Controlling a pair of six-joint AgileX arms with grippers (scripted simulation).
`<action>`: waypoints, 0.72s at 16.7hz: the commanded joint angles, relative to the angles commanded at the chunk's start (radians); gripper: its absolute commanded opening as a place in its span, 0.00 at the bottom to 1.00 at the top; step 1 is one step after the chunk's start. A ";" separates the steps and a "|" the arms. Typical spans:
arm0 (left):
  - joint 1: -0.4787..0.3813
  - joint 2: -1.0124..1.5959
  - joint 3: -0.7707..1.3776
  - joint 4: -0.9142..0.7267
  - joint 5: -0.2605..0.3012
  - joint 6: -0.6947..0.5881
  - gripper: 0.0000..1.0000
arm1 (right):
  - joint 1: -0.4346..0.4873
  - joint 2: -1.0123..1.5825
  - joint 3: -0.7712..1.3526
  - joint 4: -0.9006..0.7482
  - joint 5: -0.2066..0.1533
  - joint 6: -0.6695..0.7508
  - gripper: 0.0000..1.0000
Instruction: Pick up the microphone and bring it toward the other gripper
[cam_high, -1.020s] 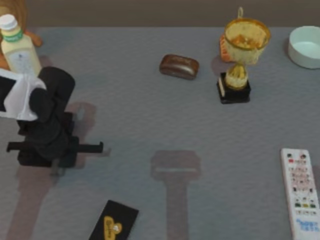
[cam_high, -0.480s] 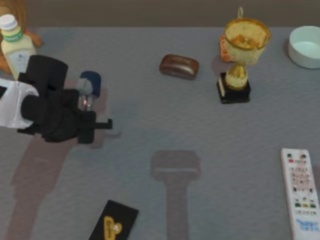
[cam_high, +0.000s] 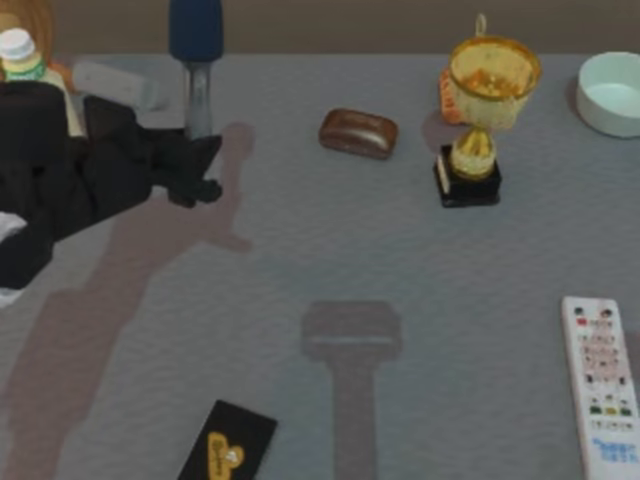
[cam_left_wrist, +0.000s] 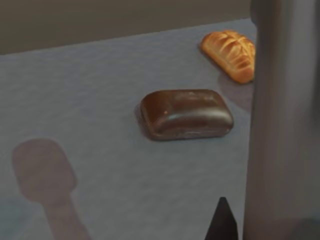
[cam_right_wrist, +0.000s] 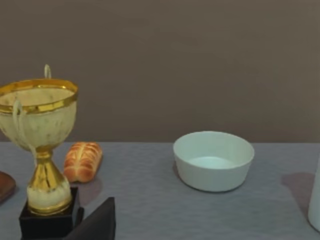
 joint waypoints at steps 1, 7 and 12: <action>0.004 -0.027 -0.021 0.077 0.033 0.012 0.00 | 0.000 0.000 0.000 0.000 0.000 0.000 1.00; 0.023 -0.147 -0.096 0.325 0.154 0.058 0.00 | 0.000 0.000 0.000 0.000 0.000 0.000 1.00; 0.018 -0.146 -0.093 0.327 0.154 0.060 0.00 | 0.000 0.000 0.000 0.000 0.000 0.000 1.00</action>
